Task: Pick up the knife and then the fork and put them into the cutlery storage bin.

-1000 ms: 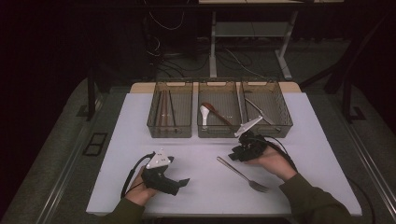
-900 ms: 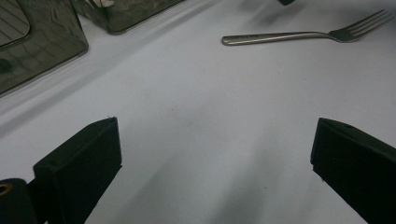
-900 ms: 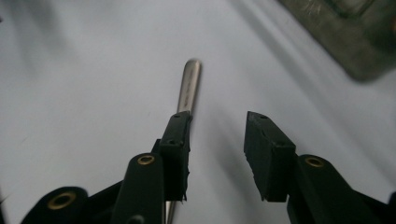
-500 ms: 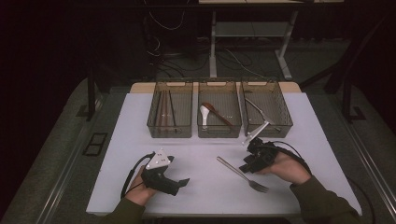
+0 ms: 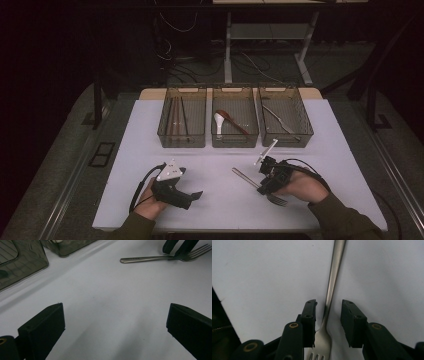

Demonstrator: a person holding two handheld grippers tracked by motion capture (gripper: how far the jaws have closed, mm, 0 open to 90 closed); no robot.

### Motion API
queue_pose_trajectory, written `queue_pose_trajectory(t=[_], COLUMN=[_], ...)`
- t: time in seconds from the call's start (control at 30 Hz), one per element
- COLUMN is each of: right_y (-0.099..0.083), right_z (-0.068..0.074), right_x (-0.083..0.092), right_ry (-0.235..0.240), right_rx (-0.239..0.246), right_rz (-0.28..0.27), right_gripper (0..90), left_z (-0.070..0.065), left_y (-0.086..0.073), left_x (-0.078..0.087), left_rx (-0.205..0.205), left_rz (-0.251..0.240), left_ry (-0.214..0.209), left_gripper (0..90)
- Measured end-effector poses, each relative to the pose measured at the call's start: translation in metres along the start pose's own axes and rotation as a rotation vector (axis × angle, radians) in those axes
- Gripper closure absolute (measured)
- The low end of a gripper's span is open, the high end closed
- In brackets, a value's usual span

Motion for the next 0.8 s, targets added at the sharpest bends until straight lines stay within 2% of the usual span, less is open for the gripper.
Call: queue_pose_trajectory(t=[0.17,0.43,0.57,0.73,0.8], right_y=[0.0017,0.0046,0.0056,0.0064,0.0063], right_z=[-0.0011,0.0016,0.0034,0.005,0.005], right_x=[-0.0027,-0.0041,-0.0046,-0.0049,-0.0049], right_ry=[-0.01,-0.085,-0.101,-0.099,-0.097], right_rx=[0.012,0.066,0.088,0.101,0.112], right_rz=[0.016,0.08,0.099,0.111,0.112], right_gripper=[66.3,72.8,74.5,83.6,84.3], left_z=[0.0,-0.0005,-0.0005,-0.0004,-0.0005], left_y=[-0.0001,-0.0003,-0.0003,-0.0002,-0.0001], left_x=[-0.0005,-0.0008,-0.0008,-0.0007,-0.0006], left_rx=[-0.001,-0.001,-0.001,0.0,-0.001], left_rz=[0.002,0.002,0.001,0.001,0.001], left_ry=[-0.001,-0.001,-0.001,-0.001,-0.001], left_gripper=[1.0,1.0,1.0,1.0,1.0])
Point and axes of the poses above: each handheld gripper's, and its own axes: x roughly backward along the jaws, y roughly out of its top, z roughly to its left, the point moved 8 cm from there along -x, roughly forward along the jaws, and after that the axes turned 10 degrees about x, right-handed, at the moved point
